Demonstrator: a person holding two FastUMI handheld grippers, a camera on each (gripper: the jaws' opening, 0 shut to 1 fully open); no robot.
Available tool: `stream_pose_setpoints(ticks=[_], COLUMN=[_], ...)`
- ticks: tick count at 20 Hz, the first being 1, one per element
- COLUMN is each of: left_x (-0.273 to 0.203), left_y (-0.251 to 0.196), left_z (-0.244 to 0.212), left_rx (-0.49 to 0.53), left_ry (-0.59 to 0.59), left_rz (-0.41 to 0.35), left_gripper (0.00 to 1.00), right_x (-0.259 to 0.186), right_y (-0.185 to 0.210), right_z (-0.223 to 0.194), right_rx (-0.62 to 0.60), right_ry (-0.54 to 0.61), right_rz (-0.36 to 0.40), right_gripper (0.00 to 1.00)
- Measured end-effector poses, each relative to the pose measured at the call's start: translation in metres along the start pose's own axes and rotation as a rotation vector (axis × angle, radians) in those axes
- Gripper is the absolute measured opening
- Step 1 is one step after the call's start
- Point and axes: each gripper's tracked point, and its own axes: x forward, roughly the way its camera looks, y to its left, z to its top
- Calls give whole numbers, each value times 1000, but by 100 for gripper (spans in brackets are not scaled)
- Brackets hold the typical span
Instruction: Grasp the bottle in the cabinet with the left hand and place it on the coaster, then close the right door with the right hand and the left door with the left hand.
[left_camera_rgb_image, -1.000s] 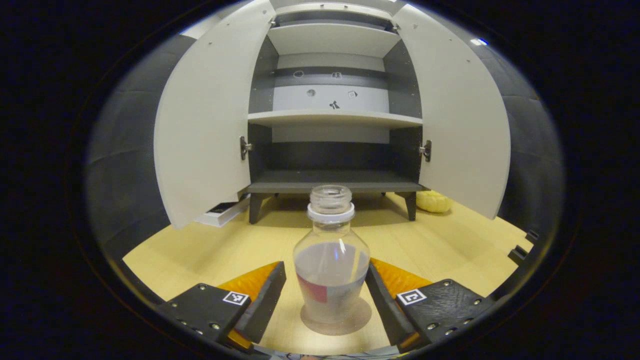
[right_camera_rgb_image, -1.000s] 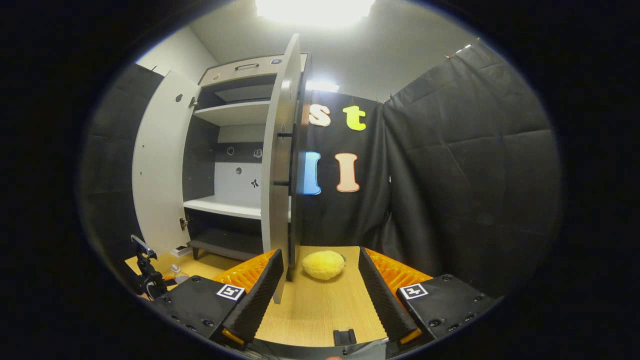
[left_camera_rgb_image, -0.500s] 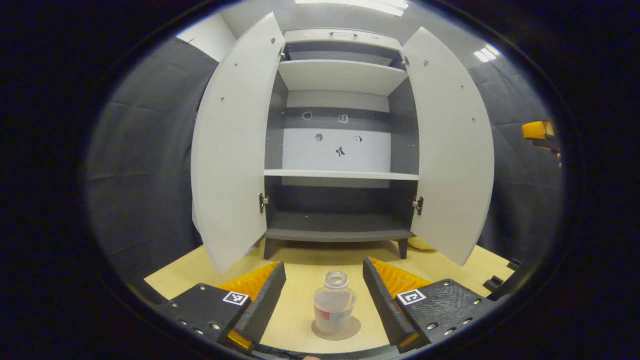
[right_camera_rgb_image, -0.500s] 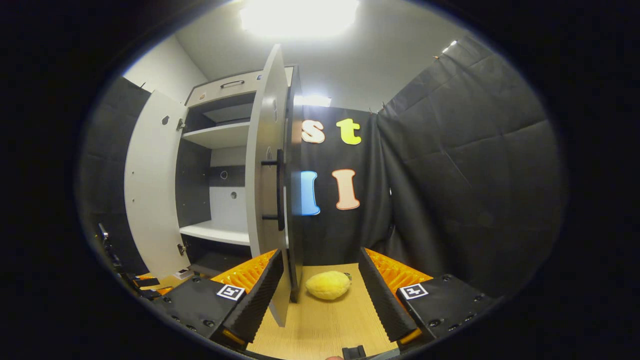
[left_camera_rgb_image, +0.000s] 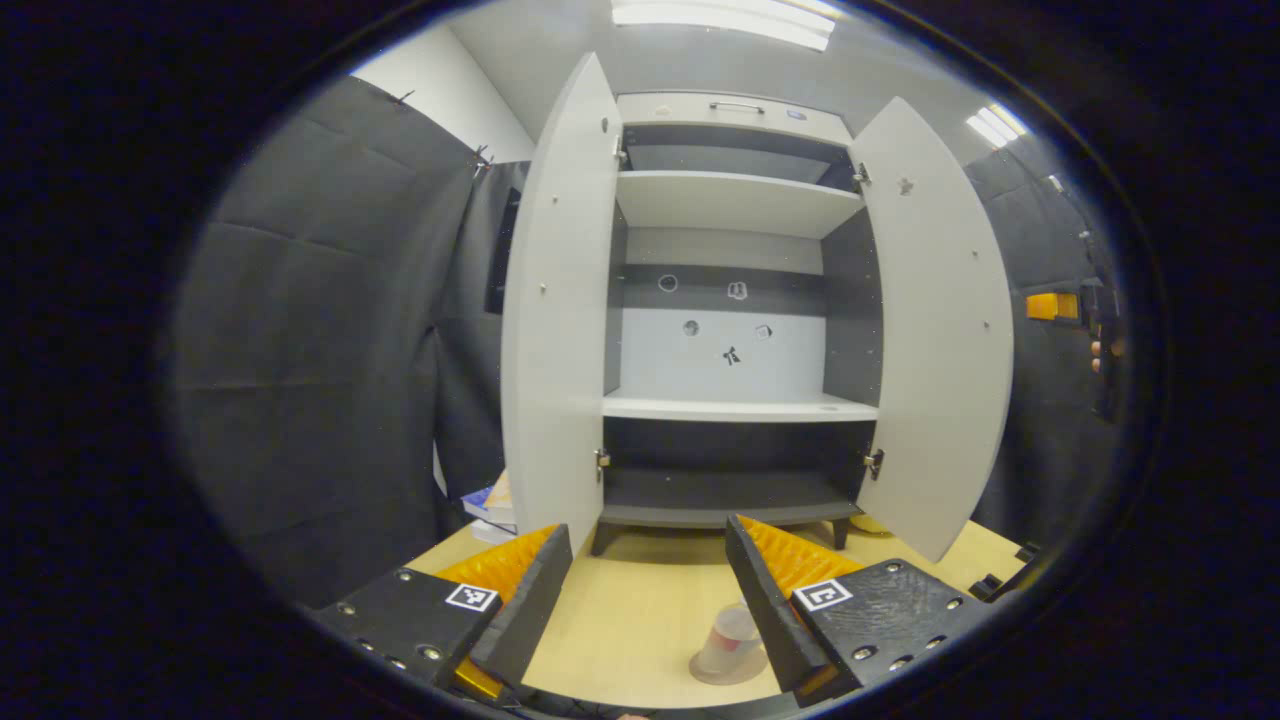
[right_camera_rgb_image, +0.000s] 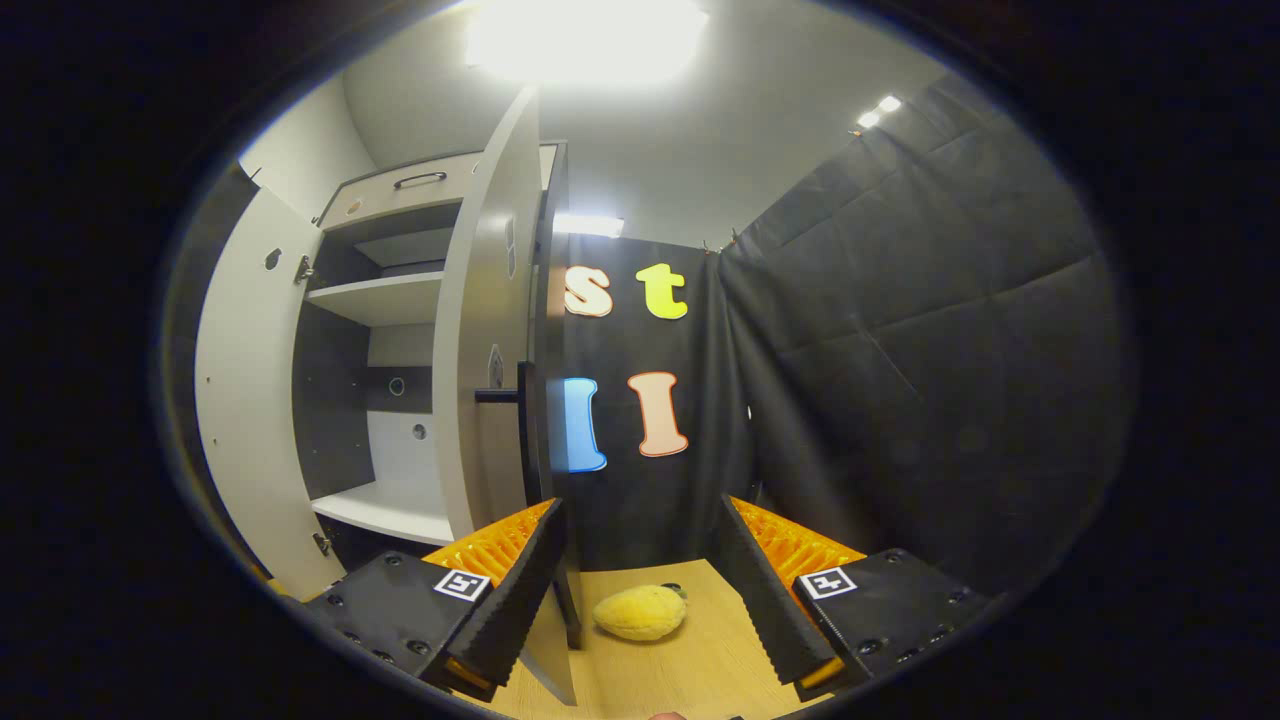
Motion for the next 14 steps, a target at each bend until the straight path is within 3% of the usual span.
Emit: stream_pose_setpoints(ticks=[6,11,12,13,14], left_x=[3,16,18,22,24], left_y=[77,122,128,133,136], left_z=[37,52,55,58,60], left_rx=[66,84,80,76,73], left_ry=[-76,-98,-103,-111,-116], left_rz=[87,116,119,118,115], left_gripper=[95,91,96,96,91], right_x=[20,12,10,9,6], right_y=[12,20,23,26,27], right_z=[-1,-2,-2,-1,-1], right_rx=[-24,-55,-56,-56,-59], right_ry=[25,17,15,9,3], right_rz=[-99,-119,-121,-123,-127], right_gripper=[92,95,91,95,95])
